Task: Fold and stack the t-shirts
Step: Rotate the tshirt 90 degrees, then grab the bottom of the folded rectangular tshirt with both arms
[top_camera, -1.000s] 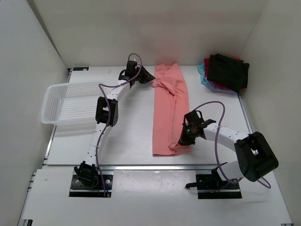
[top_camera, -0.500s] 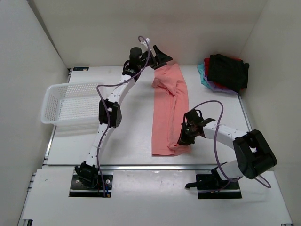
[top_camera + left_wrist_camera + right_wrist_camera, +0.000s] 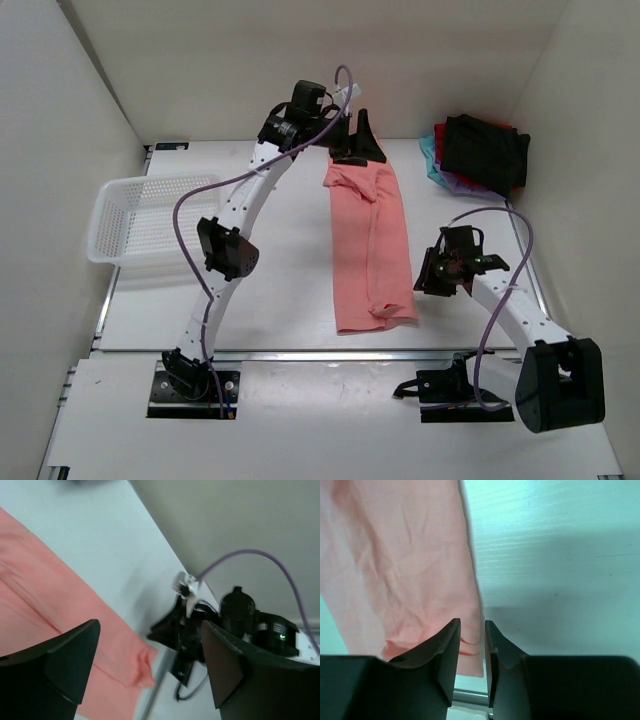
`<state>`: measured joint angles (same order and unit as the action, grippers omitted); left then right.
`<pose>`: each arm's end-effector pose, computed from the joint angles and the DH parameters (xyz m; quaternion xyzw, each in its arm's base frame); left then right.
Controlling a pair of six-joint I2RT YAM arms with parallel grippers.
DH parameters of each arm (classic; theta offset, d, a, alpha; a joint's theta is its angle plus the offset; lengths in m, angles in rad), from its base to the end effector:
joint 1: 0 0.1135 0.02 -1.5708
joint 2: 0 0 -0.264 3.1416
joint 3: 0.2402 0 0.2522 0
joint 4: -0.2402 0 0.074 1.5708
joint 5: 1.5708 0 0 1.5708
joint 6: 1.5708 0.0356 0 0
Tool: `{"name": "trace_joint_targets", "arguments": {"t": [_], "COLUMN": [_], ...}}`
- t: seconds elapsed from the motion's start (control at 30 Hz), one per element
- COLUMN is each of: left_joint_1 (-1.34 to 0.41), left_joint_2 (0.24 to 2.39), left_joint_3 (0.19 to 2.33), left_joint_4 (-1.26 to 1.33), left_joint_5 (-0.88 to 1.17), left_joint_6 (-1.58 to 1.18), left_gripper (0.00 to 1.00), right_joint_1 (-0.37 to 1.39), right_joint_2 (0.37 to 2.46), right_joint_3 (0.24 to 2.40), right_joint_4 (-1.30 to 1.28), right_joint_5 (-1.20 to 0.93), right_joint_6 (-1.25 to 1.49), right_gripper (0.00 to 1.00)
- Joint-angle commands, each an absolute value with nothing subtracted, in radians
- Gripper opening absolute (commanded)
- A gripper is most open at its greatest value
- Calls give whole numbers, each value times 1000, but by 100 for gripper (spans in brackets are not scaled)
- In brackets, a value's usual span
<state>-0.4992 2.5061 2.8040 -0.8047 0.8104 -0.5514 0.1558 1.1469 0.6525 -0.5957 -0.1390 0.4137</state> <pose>0.4575 -0.2788 0.3516 0.1792 0.7970 -0.5277 0.2330 0.2028 0.0368 0.1938 0.1082 0.9630 0.1314 0.2090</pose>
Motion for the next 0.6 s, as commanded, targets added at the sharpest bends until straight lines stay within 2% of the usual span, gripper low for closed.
{"name": "trace_joint_targets", "arguments": {"t": [0.0,0.13,0.2,0.27,0.3,0.33,0.37,0.4,0.43,0.47,0.5,0.57], "left_joint_1": [-561,-641,-650,-629,-596,-548,-517,-450,-387,-359,-323,-325], "left_joint_2": [2405,2381,2222,2048,1879,1670,1560,1335,1239,1083,975,869], "left_joint_3": [2839,2801,2576,2142,2005,1680,1335,1038,909,708,622,458], "left_joint_4": [-1188,-1384,-1324,-1171,-981,-687,-516,-245,-46,38,136,169], "left_joint_5": [818,723,674,655,664,696,693,657,631,649,661,655], "left_joint_6": [-341,-267,-262,-337,-462,-662,-790,-1024,-1125,-1279,-1354,-1361], "left_gripper": [98,99,99,99,99,98,99,99,99,99,99,99], "right_joint_1": [143,103,89,71,63,48,40,28,23,21,26,18], "right_joint_2": [1092,1081,1072,1060,1052,1042,1043,1045,1046,1052,1054,1063], "right_joint_3": [606,557,546,537,537,546,558,560,581,592,595,597], "right_joint_4": [-595,-551,-545,-561,-557,-566,-580,-598,-603,-617,-620,-630], "right_joint_5": [-170,-236,-239,-262,-258,-259,-270,-273,-270,-258,-252,-242], "right_joint_6": [356,383,396,396,387,385,385,384,380,376,367,362], "right_gripper": [29,29,29,29,29,29,29,30,30,29,29,29]}}
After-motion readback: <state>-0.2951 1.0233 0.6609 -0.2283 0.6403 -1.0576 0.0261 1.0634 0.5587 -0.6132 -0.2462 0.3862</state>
